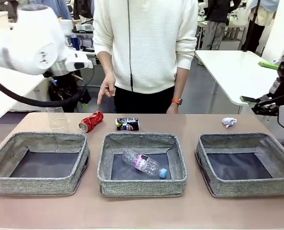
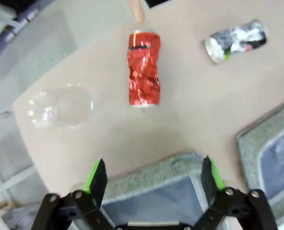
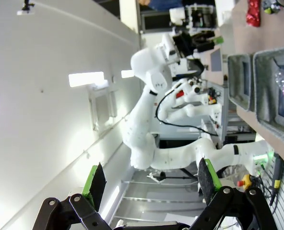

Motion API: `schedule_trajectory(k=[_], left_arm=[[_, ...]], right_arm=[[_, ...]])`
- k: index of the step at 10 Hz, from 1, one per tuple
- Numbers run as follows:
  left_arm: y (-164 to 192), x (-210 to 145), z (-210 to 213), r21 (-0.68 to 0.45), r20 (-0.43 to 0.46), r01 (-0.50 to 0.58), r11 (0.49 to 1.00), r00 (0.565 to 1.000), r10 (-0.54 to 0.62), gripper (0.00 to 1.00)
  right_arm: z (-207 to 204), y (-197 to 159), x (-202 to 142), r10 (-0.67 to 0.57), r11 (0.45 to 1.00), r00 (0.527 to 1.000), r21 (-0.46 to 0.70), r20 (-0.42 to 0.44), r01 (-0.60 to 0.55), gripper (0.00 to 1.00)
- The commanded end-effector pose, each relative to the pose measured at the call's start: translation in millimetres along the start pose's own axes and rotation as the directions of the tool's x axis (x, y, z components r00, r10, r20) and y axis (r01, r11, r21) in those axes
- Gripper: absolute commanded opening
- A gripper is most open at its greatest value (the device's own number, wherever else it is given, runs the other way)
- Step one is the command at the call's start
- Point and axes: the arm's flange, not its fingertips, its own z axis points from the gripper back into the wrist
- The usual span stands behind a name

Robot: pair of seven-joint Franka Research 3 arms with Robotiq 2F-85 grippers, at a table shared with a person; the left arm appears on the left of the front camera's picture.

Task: Sort the waste into the appropriate baskets.
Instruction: Pick up the waste item pointed out by the person.

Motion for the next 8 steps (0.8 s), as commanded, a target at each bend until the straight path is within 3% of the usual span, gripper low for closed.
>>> schedule_trajectory(k=[1,8], left_arm=[[17.1,36.6,-16.0,-0.037,-0.072,-0.059,0.998,0.996,0.056,1.00],[58.6,71.7,-121.6,-0.204,-0.129,-0.037,0.978,0.992,0.011,1.00]], right_arm=[[2.4,-0.8,-2.4,0.023,1.000,1.000,-0.004,-0.016,-0.023,1.00],[2.4,-0.8,-2.4,0.023,1.000,1.000,-0.004,-0.016,-0.023,1.00]])
